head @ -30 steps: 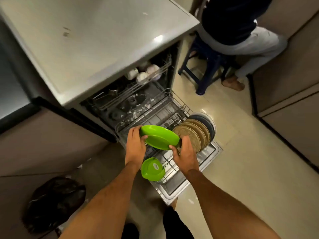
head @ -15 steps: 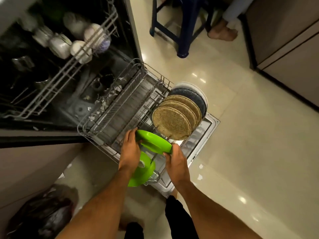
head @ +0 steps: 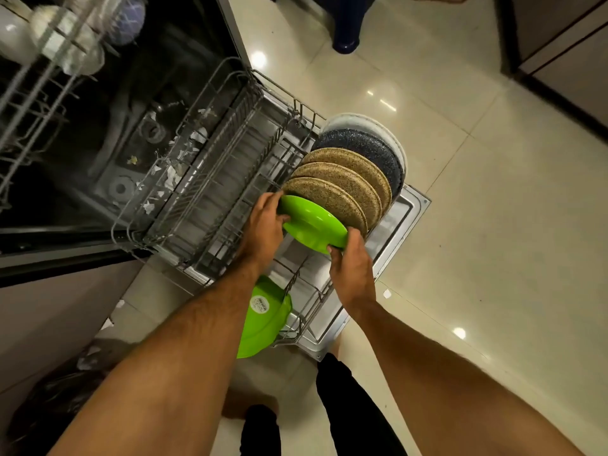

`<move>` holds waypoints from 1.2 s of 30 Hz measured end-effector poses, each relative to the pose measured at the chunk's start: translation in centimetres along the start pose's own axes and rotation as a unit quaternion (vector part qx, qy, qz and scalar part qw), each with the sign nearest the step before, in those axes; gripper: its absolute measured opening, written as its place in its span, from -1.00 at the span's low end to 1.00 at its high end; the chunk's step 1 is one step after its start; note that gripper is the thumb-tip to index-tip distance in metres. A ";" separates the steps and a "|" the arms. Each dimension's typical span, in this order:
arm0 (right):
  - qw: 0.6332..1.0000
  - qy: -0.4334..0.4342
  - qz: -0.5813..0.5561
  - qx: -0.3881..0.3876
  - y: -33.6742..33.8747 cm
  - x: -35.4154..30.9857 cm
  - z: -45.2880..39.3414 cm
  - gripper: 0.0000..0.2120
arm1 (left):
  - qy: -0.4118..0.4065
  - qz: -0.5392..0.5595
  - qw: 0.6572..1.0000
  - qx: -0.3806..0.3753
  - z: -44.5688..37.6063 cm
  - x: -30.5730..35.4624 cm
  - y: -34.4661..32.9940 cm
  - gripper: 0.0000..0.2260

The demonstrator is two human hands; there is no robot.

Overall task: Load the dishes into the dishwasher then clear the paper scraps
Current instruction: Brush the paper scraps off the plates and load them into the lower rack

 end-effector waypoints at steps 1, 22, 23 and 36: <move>1.000 -0.004 0.004 -0.005 -0.3 0.2 -0.1 -0.70 | 0.007 -0.001 1.000 -0.005 -0.2 -0.4 -0.2 -0.56; 0.992 -0.023 0.123 -0.035 -2.6 -2.2 0.4 -0.46 | 0.013 -0.035 0.999 -0.021 3.1 -0.4 -1.6 -0.59; 0.991 -0.016 0.128 -0.035 -2.8 -2.5 0.7 -0.45 | 0.017 -0.047 0.999 -0.018 3.7 -0.5 -1.3 -0.60; 0.953 0.121 0.276 -0.027 -3.5 -16.1 9.5 -0.50 | 0.040 -0.291 0.953 0.069 19.5 -1.2 8.4 -0.52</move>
Point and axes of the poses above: each hand's wrist, its own z-axis away from the middle knuckle, its own y-axis out of the back of the hand, x = y × z, the point moved 9 cm from there along -z, towards the middle knuckle, and after that the axes turned 13 degrees about -x, right-handed, at the moved point
